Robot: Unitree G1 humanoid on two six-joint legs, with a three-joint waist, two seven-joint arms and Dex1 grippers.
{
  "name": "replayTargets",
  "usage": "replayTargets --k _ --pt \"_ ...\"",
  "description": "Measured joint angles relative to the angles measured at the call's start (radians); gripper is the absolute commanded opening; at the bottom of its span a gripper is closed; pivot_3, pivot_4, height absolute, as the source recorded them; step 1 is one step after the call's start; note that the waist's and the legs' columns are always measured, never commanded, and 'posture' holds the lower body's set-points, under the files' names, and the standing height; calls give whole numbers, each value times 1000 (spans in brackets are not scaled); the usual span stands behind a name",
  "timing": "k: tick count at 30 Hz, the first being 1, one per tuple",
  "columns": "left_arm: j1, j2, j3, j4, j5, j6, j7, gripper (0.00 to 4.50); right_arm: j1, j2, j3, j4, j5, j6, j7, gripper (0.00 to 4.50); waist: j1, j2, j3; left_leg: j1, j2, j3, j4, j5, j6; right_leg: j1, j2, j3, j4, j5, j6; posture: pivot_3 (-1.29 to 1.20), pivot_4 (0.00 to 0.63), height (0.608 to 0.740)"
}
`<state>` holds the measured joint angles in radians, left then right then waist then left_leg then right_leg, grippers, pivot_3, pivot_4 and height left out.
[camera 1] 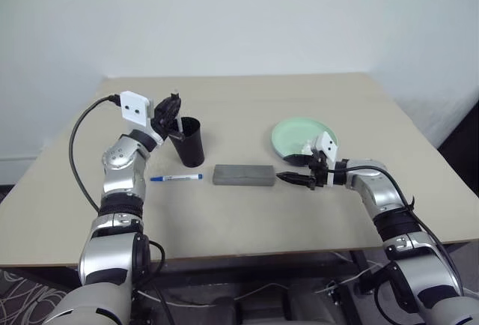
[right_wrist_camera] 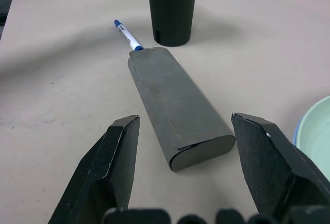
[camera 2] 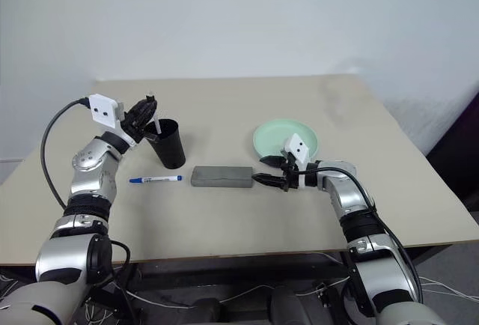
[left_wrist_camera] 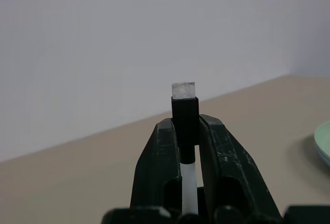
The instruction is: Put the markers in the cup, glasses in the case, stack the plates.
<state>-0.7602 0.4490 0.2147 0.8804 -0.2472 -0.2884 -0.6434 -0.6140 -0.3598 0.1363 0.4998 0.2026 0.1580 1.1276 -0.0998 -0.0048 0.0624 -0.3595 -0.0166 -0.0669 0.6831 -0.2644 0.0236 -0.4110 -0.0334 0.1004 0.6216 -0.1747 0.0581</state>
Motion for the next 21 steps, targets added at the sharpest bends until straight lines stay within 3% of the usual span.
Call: replayTargets --k 6,16,21 --pt "0 -6 3 21 0 -5 -1 3153 0 0 0 0 0 0 0 3094 0 0 0 0 0 0 0 0 0 0 0 0 0 0 0 0 0 737" --pt "-24 42 0 5 -9 17 -128 3153 1 0 0 0 0 0 -1 3094 0 0 0 0 0 0 0 0 0 0 0 0 0 0 0 0 0 737" --pt "-97 223 -29 -72 -36 141 -416 3153 1 -2 0 -1 0 0 -1 3094 -8 -1 1 -1 0 1 -2 0 0 -1 0 0 -1 0 0 0 0 737"
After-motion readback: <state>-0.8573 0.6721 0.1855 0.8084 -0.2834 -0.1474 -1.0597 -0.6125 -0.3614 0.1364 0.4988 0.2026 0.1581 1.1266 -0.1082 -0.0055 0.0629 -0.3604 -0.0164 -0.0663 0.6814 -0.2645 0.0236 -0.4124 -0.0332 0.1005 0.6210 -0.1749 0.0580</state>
